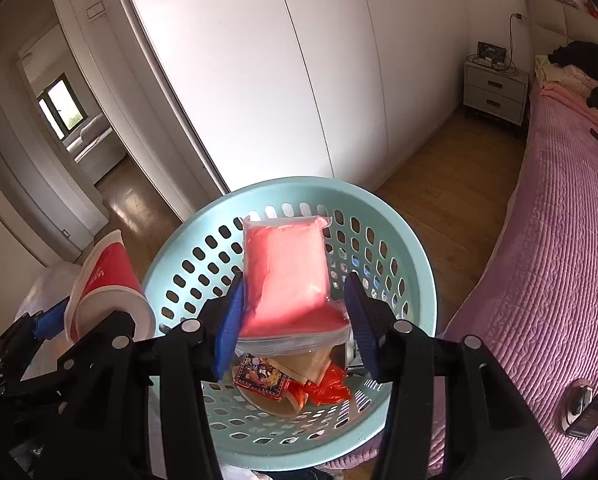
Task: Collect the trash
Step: 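Carry the cup and pink packet over the basket and open both tools, then grasp the white dotted paper with the left tool while the right tool grasps the green packet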
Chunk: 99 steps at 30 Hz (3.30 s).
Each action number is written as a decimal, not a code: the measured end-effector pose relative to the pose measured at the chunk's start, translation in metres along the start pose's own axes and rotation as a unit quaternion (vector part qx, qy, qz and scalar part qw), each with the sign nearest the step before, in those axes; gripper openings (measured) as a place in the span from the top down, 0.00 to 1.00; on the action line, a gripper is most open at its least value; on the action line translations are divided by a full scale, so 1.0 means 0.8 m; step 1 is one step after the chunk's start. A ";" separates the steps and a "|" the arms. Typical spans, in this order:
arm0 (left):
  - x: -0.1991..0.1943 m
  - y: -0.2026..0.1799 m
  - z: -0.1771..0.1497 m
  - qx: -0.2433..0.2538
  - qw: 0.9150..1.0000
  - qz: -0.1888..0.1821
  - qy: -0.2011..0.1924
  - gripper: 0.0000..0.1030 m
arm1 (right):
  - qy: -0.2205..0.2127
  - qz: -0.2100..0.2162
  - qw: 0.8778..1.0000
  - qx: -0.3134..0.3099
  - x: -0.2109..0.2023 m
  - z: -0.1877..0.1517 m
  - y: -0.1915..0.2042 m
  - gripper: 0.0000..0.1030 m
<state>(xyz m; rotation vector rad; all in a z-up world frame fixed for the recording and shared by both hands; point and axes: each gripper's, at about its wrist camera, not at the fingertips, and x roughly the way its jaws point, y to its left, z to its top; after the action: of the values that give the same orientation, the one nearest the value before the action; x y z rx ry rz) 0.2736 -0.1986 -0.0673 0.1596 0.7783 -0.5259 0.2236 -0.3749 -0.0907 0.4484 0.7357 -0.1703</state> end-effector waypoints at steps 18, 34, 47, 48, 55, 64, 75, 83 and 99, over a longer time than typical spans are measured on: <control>-0.016 0.007 0.005 -0.030 0.999 0.027 -0.005 0.23 | 0.003 0.041 0.999 0.012 -0.016 -0.008 -0.008 0.36; -0.210 0.072 -0.050 -0.098 0.987 0.075 -0.099 0.23 | -0.057 0.120 0.987 -0.086 -0.130 -0.034 0.105 0.36; -0.339 0.185 -0.212 -0.210 0.949 0.221 -0.077 0.23 | -0.062 0.218 0.949 -0.217 -0.140 -0.139 0.264 0.30; -0.342 0.197 -0.224 -0.221 0.946 0.226 -0.069 0.23 | -0.056 0.218 0.948 -0.224 -0.131 -0.150 0.275 0.30; -0.337 0.258 -0.283 -0.287 0.934 0.210 -0.026 0.23 | -0.026 0.197 0.939 -0.280 -0.084 -0.200 0.327 0.37; -0.274 0.268 -0.273 -0.283 0.936 0.210 0.015 0.26 | -0.002 0.200 0.943 -0.267 -0.071 -0.197 0.324 0.37; -0.301 0.315 -0.294 -0.310 0.924 0.222 0.008 0.48 | 0.000 0.199 0.940 -0.277 -0.070 -0.200 0.329 0.37; -0.307 0.333 -0.288 -0.356 0.926 0.125 -0.019 0.43 | 0.007 0.196 0.939 -0.283 -0.068 -0.198 0.333 0.37; -0.263 0.362 -0.258 -0.347 0.917 0.196 -0.031 0.94 | 0.072 0.227 0.910 -0.339 -0.030 -0.181 0.466 0.50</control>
<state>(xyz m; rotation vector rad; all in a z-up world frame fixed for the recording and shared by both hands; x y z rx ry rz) 0.1667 0.2007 -0.0807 -0.3555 0.8033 0.1439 0.2314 0.0230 -0.0442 -0.0461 0.7642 0.5537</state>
